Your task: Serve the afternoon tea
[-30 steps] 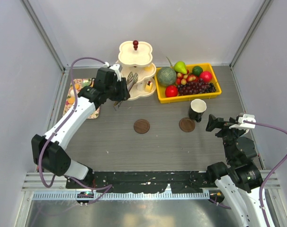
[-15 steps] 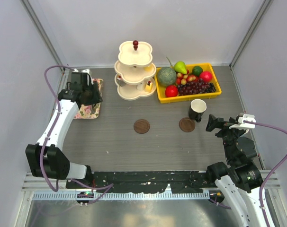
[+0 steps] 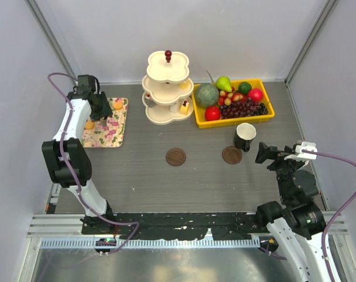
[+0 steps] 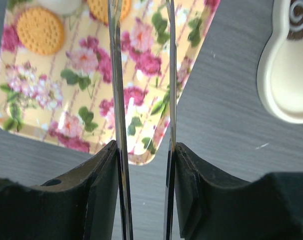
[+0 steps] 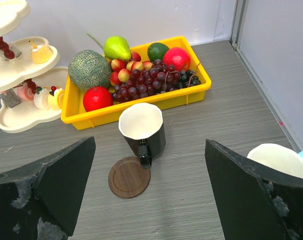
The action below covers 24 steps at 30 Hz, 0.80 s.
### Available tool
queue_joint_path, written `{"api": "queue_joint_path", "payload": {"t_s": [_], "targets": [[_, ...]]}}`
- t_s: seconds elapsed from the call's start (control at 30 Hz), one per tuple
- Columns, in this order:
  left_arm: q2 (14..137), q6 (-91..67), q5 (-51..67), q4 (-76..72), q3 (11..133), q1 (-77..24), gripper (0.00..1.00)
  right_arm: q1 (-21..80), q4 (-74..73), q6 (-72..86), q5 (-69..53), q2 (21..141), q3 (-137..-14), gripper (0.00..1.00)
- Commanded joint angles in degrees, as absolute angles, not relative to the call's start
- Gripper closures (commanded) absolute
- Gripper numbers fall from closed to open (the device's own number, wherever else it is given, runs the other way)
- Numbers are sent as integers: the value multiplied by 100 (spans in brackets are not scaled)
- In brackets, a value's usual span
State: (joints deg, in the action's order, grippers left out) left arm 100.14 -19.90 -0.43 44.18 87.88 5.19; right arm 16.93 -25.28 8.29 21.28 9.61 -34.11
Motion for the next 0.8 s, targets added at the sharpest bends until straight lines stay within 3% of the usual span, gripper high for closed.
{"api": "queue_joint_path", "payload": {"t_s": [0.0,0.37,0.77], "targets": [[10370,-1820,-246,4456,9553,554,50,1705,-2312,773,2118,949,-3428,2],[11170,-1723,-466,4676,10379,562,39,1723,-2312,765,2136,1020,-3428,2],[11953,-1696,-448,4922,11065,563,44,1714,-2303,747,2127,1099,-3428,2]]}}
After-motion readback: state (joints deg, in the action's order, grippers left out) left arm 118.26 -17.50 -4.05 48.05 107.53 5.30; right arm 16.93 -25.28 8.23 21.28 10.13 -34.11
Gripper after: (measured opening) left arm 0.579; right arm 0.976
